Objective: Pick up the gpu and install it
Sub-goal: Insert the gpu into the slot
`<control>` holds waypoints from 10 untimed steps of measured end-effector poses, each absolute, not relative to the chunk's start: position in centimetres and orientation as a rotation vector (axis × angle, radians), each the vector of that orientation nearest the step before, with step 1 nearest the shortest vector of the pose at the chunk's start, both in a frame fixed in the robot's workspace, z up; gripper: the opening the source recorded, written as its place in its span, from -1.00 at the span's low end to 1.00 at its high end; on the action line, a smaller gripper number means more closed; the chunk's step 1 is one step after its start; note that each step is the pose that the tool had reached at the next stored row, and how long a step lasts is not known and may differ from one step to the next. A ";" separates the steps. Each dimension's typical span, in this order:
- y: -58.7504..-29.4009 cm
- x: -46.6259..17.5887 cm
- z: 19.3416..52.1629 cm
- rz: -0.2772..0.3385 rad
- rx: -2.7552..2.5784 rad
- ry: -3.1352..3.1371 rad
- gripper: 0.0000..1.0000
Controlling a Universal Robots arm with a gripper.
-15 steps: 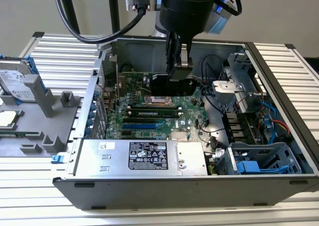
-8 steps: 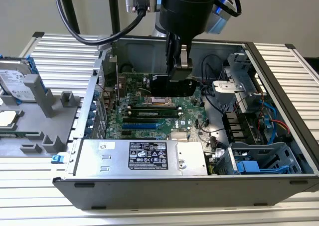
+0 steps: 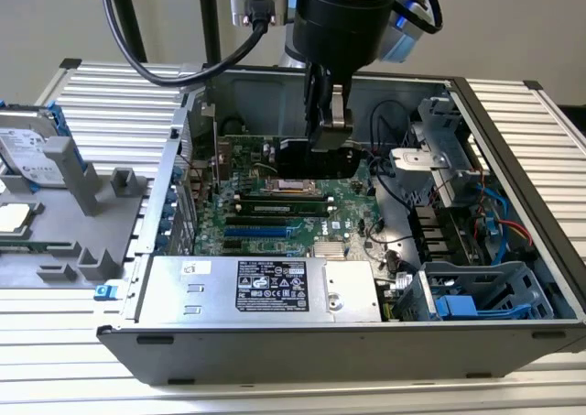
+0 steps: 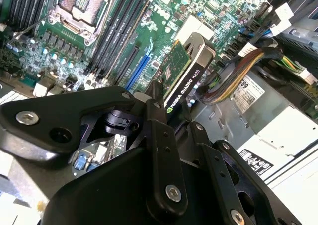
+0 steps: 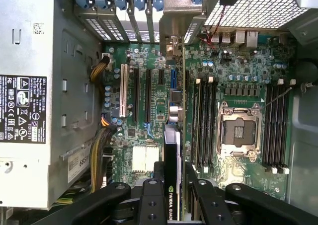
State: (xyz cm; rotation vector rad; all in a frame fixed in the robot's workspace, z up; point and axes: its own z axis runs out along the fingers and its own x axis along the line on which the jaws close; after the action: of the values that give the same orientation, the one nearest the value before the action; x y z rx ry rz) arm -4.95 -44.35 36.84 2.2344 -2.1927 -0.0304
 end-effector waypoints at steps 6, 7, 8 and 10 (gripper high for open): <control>-44.4 -5.0 36.7 -0.030 2.234 -2.193 -1.00; -44.4 -5.0 36.7 -0.030 2.234 -2.193 -1.00; -44.4 -5.0 36.7 -0.030 2.234 -2.193 -1.00; -44.4 -5.0 36.6 -0.030 2.234 -2.193 -1.00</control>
State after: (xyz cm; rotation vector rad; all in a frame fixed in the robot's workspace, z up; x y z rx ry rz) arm -4.95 -44.35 36.62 2.2344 -2.1927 -0.0304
